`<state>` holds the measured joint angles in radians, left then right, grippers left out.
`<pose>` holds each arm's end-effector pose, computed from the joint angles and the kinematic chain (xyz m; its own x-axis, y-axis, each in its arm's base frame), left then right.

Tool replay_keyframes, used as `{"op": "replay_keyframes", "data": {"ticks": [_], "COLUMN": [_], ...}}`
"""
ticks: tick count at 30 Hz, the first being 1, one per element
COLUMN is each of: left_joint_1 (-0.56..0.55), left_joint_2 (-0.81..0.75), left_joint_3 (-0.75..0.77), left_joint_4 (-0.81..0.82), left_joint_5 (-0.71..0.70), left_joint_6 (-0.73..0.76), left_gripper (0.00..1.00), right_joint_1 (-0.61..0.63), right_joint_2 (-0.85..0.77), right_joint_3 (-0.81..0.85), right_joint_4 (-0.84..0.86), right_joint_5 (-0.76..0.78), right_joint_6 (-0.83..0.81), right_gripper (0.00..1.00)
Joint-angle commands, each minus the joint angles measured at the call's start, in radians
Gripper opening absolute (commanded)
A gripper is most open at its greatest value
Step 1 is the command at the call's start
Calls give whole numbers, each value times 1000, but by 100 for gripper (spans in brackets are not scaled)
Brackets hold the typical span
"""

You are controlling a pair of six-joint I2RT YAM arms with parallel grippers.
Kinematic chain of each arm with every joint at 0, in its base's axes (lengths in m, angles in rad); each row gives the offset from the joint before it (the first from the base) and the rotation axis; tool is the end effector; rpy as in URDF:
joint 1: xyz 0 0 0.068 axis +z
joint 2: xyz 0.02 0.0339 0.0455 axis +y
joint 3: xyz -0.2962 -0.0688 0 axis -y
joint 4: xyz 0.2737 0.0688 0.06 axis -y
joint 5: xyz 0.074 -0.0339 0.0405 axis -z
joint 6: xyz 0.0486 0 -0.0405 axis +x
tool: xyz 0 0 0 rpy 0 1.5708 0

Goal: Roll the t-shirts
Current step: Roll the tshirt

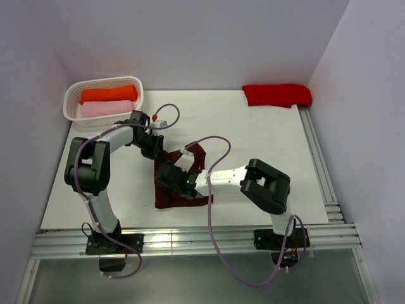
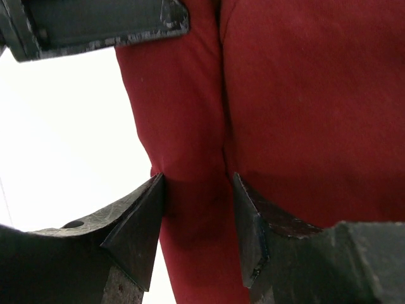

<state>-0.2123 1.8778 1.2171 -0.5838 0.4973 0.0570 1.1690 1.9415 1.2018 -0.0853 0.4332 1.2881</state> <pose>0.3860 -0.1069 0.1647 -0.9054 0.2464 -0.3458 0.3869 0.8142 -0.4329 0.1948 0.4062 0.1627 -0.7753 0.4040 -0.4854 0.0739 0.8214 0.5656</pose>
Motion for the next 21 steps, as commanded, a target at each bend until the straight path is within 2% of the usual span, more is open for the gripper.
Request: {"op": "replay_keyframes", "data": {"ticks": [1,7,8,9,13,15,19,21], "left_joint_1": [-18,-29,-30,-30,-32,-32,-32,-30], "left_joint_2": [12,17,17,18,20,17,11,1], "left_joint_3": [35,38,38,39,44,47,67,84], "left_joint_4": [45,45,45,45,42,41,22,9], "left_joint_5": [-39,-54,-55,-57,-57,-60,-49,-39], "left_joint_6": [-3,-8,-8,-9,-6,-5,12,18], "left_gripper": [9,9,10,10,12,16,26,36], "right_joint_1": [53,89,92,98,98,95,86,81], "right_joint_2": [-59,-65,-59,-59,-53,-47,-39,-35], "right_joint_3": [18,31,36,38,10,4,-14,-27], "right_joint_4": [-202,-231,-244,-249,-234,-244,-249,-249], "right_joint_5": [58,81,84,85,68,68,65,58], "right_joint_6": [-15,-23,-18,-15,22,46,77,89], "right_gripper": [53,50,48,41,29,19,12,9]}}
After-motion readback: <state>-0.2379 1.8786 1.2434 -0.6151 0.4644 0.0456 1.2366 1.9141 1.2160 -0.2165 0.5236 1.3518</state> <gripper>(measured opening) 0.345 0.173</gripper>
